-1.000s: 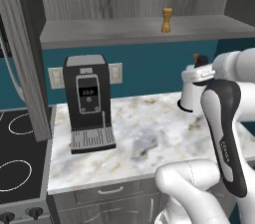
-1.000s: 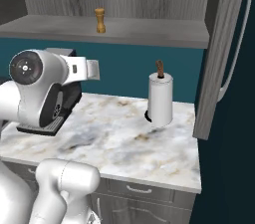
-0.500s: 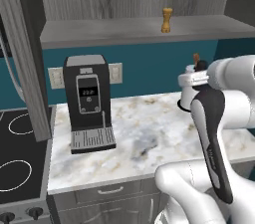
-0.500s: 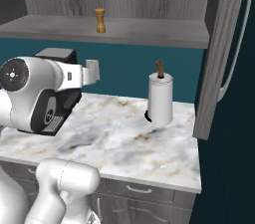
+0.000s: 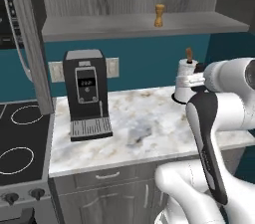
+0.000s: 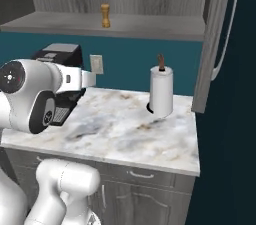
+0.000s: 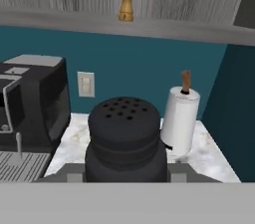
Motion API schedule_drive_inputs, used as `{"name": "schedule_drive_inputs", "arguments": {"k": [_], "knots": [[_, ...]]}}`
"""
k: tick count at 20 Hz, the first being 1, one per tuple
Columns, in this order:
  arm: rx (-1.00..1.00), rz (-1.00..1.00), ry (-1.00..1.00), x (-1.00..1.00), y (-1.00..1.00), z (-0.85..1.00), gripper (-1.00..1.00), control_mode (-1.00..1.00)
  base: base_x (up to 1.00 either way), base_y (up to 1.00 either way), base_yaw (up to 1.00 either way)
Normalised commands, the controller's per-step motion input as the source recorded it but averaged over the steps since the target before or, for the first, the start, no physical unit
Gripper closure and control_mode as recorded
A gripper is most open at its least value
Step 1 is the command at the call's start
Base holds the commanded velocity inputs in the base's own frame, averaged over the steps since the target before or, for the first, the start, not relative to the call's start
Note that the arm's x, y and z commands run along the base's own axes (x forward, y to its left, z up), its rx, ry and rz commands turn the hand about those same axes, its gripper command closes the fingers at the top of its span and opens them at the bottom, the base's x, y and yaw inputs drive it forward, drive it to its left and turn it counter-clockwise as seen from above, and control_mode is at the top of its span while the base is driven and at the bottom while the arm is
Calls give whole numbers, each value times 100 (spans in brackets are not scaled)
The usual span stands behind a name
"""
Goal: Take 2 condiments from the cabinet and move them on the counter near the stove.Make sure the condiments are lined up with each other, next to each other.
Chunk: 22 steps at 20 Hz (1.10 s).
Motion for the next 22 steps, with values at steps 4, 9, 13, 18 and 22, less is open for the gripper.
{"name": "schedule_drive_inputs", "arguments": {"k": [4, 9, 13, 18, 22], "knots": [[0, 0, 0, 0, 0, 0, 100, 100, -100, 12, 15], [0, 0, 0, 0, 0, 0, 100, 100, -100, 78, 13], [0, 0, 0, 0, 0, 0, 100, 100, -56, 100, 5], [0, 0, 0, 0, 0, 0, 100, 100, -22, 100, 6], [0, 0, 0, 0, 0, 0, 100, 100, -8, 100, 7]]}}
